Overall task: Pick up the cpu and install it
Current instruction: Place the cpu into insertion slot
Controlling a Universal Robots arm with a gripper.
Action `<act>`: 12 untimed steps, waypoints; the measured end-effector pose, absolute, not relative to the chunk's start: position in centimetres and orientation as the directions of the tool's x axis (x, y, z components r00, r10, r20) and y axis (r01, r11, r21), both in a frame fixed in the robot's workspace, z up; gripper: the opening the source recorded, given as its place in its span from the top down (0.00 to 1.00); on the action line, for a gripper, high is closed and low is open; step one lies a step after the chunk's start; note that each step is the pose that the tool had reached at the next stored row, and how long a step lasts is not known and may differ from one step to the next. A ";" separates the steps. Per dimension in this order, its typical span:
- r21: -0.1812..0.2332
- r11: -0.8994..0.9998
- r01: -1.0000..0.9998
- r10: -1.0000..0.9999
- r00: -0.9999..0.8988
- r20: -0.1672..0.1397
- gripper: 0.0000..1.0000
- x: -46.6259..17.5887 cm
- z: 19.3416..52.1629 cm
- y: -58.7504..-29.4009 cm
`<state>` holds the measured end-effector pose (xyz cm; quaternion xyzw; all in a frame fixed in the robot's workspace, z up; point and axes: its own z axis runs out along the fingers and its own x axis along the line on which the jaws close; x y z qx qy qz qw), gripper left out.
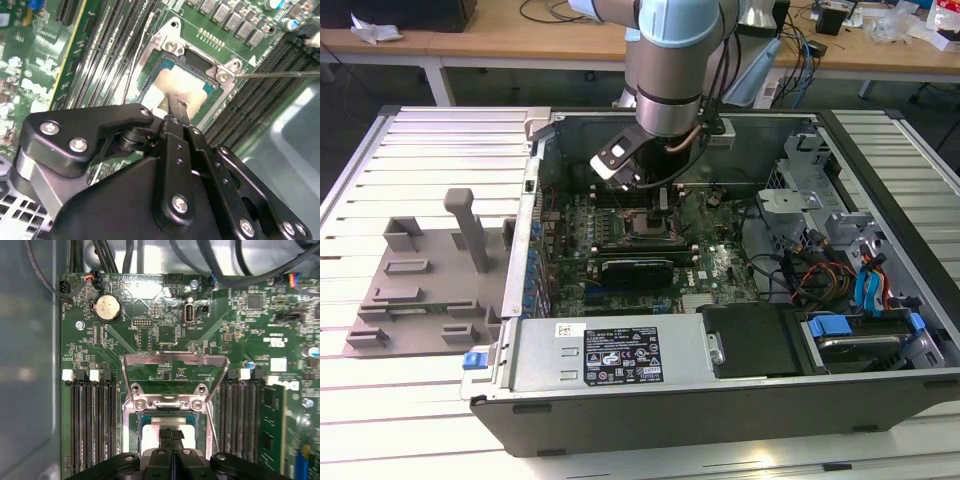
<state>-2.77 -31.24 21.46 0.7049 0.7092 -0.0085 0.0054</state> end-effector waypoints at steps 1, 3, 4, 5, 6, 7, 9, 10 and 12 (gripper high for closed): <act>-0.005 0.006 1.000 1.000 -0.006 -0.020 0.89 -2.8 22.4 -31.2; -0.005 0.006 1.000 1.000 -0.006 -0.020 0.89 -2.8 23.3 -31.2; -0.005 0.006 1.000 1.000 -0.006 -0.020 0.89 -2.8 23.9 -31.2; -0.005 0.006 1.000 1.000 -0.006 -0.021 0.89 -2.8 24.4 -31.2; -0.005 0.006 1.000 1.000 -0.006 -0.021 0.89 -2.8 24.7 -31.2; -0.005 0.006 1.000 1.000 -0.006 -0.021 0.89 -2.8 25.2 -31.2; -0.005 0.006 1.000 1.000 -0.006 -0.021 0.89 -2.8 25.9 -31.3; -0.005 0.006 1.000 1.000 -0.006 -0.021 0.89 -2.8 26.3 -31.2; -0.005 0.006 1.000 1.000 -0.006 -0.022 0.89 -2.8 27.1 -31.2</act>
